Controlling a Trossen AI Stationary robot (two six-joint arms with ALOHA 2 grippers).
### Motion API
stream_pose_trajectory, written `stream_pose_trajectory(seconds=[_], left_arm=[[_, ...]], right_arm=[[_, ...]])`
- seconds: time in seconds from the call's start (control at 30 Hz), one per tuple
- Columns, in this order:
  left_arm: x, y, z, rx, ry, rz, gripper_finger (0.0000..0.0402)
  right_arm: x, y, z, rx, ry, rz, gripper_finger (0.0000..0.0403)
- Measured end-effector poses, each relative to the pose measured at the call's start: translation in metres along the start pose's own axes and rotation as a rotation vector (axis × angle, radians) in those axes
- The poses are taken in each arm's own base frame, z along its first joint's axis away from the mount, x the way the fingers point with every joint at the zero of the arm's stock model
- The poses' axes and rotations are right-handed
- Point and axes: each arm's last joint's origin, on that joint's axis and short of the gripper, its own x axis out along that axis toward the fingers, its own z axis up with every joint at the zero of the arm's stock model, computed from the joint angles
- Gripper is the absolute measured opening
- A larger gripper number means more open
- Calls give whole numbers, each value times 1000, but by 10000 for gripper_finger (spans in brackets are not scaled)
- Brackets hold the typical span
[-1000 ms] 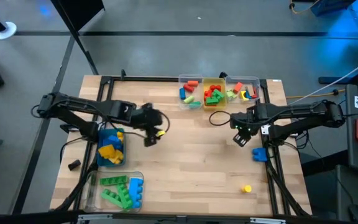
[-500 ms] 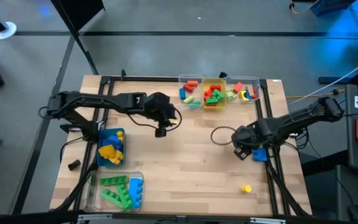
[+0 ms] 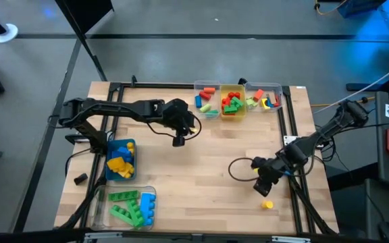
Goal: Sort blocks by size
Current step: Put the yellow cylindrical block into the top left transparent bin
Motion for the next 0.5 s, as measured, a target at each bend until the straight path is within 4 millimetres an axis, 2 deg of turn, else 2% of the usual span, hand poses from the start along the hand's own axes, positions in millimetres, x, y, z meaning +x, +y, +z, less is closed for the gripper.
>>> stream_pose_trajectory(seconds=[0.3,0.5], left_arm=[[-9,13,-7,-64,41,23,100],[-53,22,-12,-79,44,54,100]], right_arm=[[1,3,-4,85,23,26,140],[1,2,-4,176,27,17,140]])
